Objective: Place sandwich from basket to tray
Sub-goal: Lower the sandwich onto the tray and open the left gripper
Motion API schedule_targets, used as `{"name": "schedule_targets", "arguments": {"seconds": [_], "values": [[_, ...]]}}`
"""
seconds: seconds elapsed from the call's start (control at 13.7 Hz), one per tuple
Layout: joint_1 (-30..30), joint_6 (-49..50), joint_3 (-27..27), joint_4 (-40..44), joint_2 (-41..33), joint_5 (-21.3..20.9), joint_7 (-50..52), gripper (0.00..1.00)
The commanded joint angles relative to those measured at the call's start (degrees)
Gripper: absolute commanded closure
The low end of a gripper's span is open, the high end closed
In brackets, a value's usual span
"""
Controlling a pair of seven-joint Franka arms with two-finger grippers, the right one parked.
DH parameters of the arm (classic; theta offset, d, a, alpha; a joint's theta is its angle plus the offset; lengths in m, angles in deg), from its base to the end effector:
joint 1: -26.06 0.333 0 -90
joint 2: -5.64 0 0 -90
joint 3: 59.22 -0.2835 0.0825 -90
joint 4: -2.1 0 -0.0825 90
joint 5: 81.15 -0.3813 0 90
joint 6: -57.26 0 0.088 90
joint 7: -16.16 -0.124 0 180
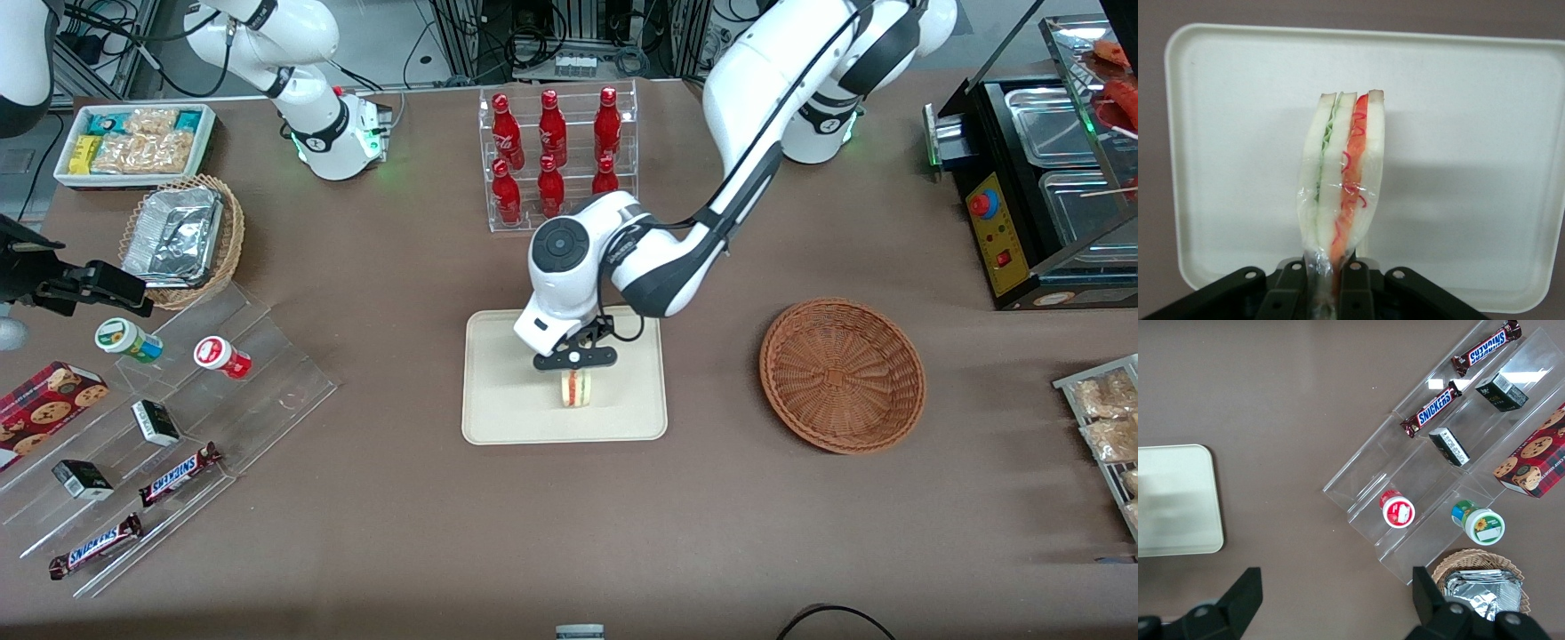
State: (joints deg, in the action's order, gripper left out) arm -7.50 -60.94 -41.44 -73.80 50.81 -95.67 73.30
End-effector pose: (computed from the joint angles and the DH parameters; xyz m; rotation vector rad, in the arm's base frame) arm 0.4904 -0.5186 0.2378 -3.1282 -0.1014 0.0069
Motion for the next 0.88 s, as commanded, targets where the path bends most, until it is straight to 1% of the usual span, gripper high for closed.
{"name": "schedule_targets", "arguments": {"seconds": [0.0, 0.07, 0.22, 0.29, 0.37, 0.44, 0.51, 0.8], "values": [[-2.0, -1.9, -0.7, 2.7, 2.6, -1.7, 1.7, 0.90], [-2.3, -2.1, -0.9, 2.8, 3.2, -1.7, 3.1, 0.90], [-2.3, -2.4, -0.8, 2.7, 4.1, -4.4, 4.6, 0.90], [-2.3, -2.4, -0.8, 2.7, 4.3, -4.6, 4.8, 0.88], [-2.3, -2.5, -0.8, 2.7, 4.3, -4.6, 4.8, 0.64], [-2.3, -2.6, -0.8, 2.6, 4.3, -4.6, 4.8, 0.29], [-2.3, -2.6, -0.8, 2.7, 4.2, -4.6, 4.6, 0.01], [-1.9, -2.0, -0.8, 2.7, 2.2, -4.6, 4.7, 0.01]]}}
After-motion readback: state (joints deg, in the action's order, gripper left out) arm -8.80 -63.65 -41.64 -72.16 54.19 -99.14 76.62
